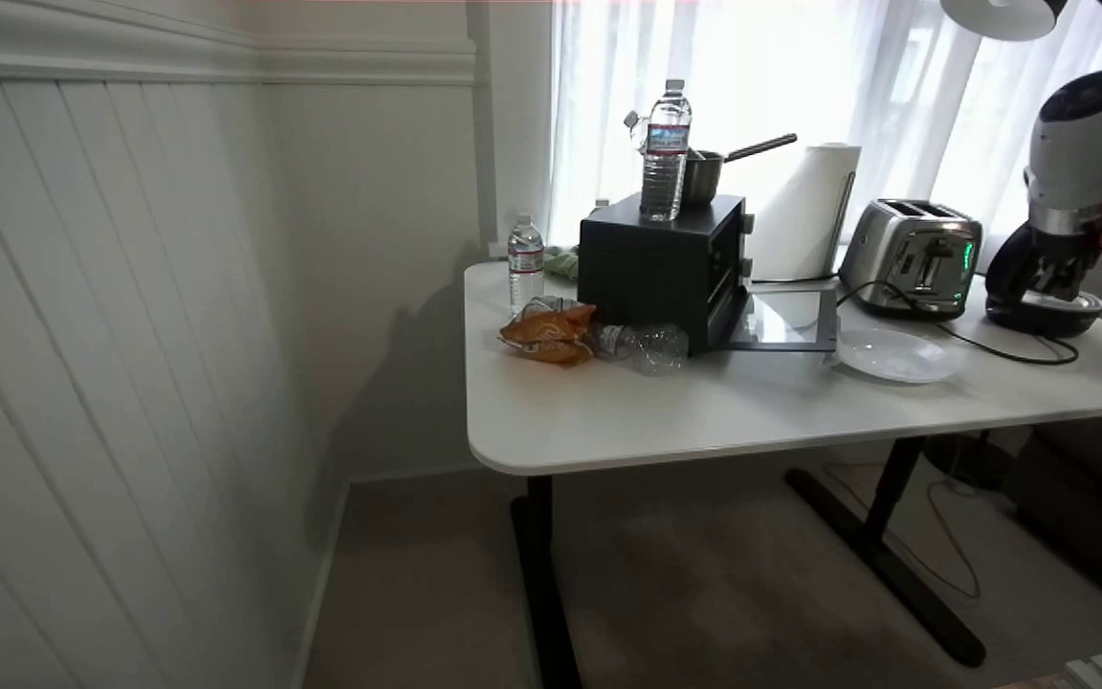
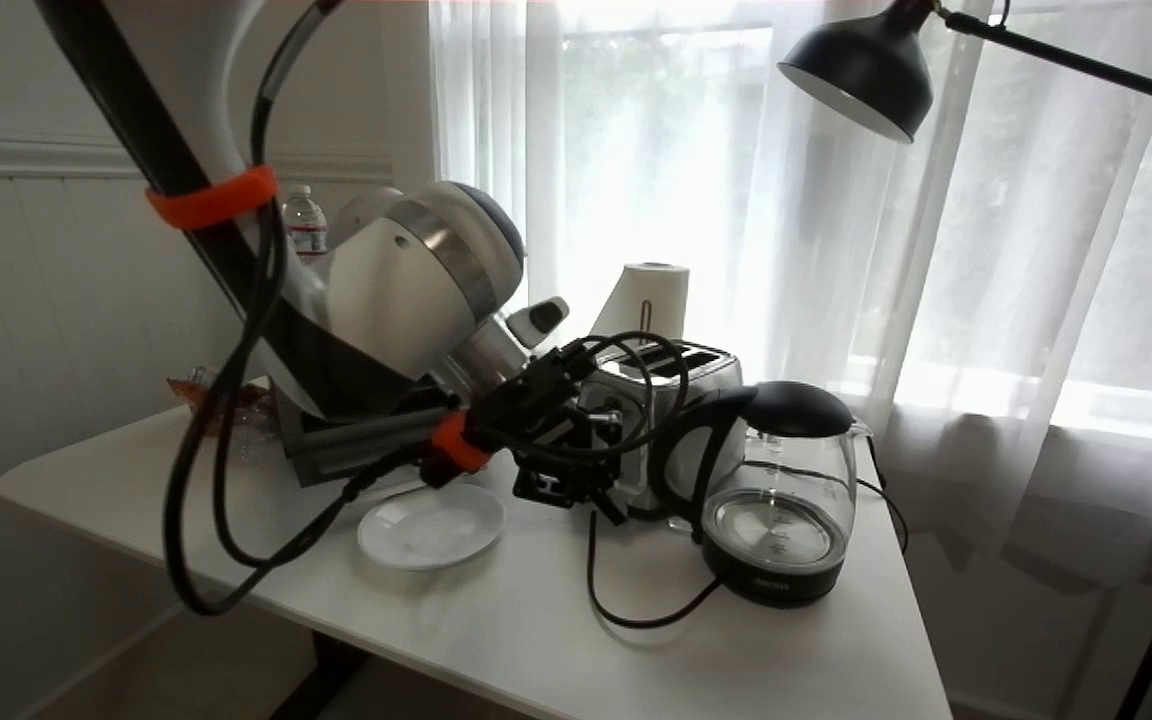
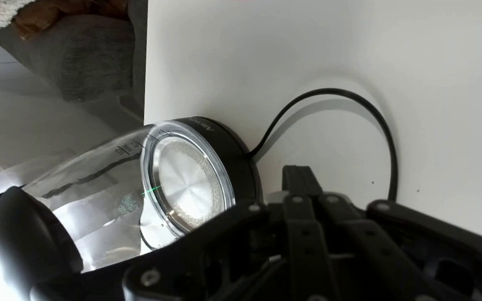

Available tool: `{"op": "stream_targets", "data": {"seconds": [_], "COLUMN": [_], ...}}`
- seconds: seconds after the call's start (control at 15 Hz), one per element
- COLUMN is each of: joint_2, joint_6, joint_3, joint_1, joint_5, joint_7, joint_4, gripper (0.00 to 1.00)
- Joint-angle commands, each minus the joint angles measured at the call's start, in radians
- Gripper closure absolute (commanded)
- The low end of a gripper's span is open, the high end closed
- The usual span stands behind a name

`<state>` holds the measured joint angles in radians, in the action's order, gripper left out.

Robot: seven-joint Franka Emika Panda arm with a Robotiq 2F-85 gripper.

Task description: Push the kettle to the left

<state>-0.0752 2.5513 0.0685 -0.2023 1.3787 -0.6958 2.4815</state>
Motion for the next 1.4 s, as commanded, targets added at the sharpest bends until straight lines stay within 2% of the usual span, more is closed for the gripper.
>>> {"op": "stream_targets", "data": {"seconds": [0.0,0.67,1.33], "joint_2": [-0.130,-0.333,-0.395], "joint_6": [0.024,0.014,-0.019], "joint_3": [0.032,0.024,0.008], "joint_1": [0.026,0.016,0.003], "joint_5": [0.113,0.350,0.490], "joint_7": [-0.092,-0.246,-0.346], "joint_4": [-0.098,-0.267,-0.330], "gripper": [1.00,1.00,1.00]}}
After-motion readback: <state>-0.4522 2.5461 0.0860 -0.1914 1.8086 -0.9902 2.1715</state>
